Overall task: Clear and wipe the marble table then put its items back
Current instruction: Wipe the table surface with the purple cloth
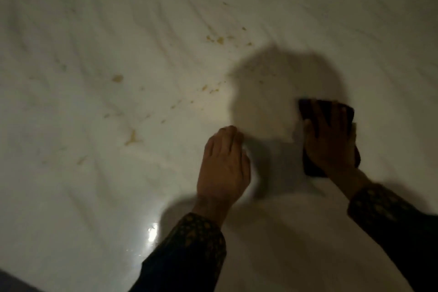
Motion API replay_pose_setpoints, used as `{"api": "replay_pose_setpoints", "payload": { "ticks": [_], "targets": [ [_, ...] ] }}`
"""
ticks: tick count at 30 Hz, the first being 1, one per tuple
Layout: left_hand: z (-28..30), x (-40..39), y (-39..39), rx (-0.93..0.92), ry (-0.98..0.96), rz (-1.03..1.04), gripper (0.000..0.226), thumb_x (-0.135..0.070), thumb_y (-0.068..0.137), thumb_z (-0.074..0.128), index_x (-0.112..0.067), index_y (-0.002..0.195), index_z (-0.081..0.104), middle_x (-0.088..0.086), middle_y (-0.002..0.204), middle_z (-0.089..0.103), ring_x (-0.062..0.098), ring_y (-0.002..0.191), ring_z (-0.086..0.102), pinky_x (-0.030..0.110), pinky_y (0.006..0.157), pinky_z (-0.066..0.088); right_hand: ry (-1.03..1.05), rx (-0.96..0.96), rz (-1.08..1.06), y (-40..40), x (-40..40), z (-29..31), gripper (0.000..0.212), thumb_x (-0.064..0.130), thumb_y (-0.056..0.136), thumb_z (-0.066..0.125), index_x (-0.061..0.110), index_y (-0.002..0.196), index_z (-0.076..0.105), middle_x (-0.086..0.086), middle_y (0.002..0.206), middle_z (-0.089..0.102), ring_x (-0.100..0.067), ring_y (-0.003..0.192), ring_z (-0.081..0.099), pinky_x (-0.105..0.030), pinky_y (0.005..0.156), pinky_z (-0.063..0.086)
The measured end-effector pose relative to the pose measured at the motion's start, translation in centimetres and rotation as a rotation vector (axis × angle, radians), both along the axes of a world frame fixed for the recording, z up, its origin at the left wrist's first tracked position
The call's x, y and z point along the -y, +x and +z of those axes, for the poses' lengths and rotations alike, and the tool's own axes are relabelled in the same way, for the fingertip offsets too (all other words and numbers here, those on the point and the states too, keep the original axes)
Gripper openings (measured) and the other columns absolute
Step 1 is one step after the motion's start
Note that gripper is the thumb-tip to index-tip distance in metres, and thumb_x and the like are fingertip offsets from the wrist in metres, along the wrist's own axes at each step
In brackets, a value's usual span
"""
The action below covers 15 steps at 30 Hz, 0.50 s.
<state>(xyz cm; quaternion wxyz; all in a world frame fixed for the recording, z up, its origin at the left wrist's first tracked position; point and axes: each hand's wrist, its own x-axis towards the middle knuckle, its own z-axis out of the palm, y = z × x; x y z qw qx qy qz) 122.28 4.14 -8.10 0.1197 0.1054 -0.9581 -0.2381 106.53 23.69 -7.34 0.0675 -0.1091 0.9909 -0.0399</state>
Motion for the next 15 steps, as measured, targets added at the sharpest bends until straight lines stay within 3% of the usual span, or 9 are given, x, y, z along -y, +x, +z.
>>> {"api": "replay_pose_setpoints", "payload": {
  "ticks": [4,8,10,12,15],
  "targets": [
    [-0.2,0.7,0.3,-0.011,0.189,-0.072,0.044,-0.014,0.086,0.057,0.004,0.126,0.055,0.022,0.128,0.055,0.039,0.117,0.048,0.044,0.104,0.039,-0.039,0.05,-0.085,-1.5,7.4,-0.1,0.06,0.056,0.099,0.019,0.038,0.153,0.002,-0.016,0.161,0.0,-0.034,0.148,-0.002,-0.061,0.116,0.0],
    [0.5,3.0,1.5,-0.036,0.383,-0.101,0.037,-0.027,0.097,0.048,-0.004,0.125,0.056,0.017,0.125,0.058,0.031,0.111,0.055,0.039,0.098,0.045,0.008,0.008,0.082,5.7,10.2,-0.3,0.064,0.056,0.096,0.017,0.029,0.154,0.017,-0.024,0.157,0.016,-0.042,0.145,0.012,-0.064,0.113,0.011],
    [0.5,5.1,2.2,-0.022,0.248,-0.177,0.043,-0.03,0.096,0.042,-0.004,0.128,0.055,0.018,0.128,0.058,0.031,0.117,0.054,0.038,0.1,0.045,-0.011,0.015,0.109,10.8,9.9,-0.1,0.062,0.057,0.097,0.01,0.032,0.153,0.018,-0.022,0.157,0.02,-0.041,0.145,0.016,-0.063,0.113,0.015],
    [0.4,8.0,1.8,-0.042,0.113,-0.224,0.043,-0.028,0.096,0.041,-0.003,0.127,0.058,0.018,0.127,0.06,0.033,0.118,0.056,0.039,0.101,0.046,-0.047,0.064,0.113,13.7,9.4,0.2,0.059,0.059,0.098,0.009,0.038,0.153,0.012,-0.015,0.16,0.014,-0.033,0.148,0.007,-0.058,0.117,0.01],
    [0.8,14.2,-2.5,-0.096,-0.045,-0.179,0.04,-0.023,0.092,0.052,-0.005,0.127,0.059,0.015,0.127,0.06,0.034,0.119,0.056,0.043,0.102,0.044,-0.065,0.076,0.154,10.3,9.2,0.2,0.059,0.06,0.097,0.013,0.04,0.152,0.014,-0.011,0.16,0.016,-0.03,0.148,0.007,-0.055,0.118,0.008]
  ]
}}
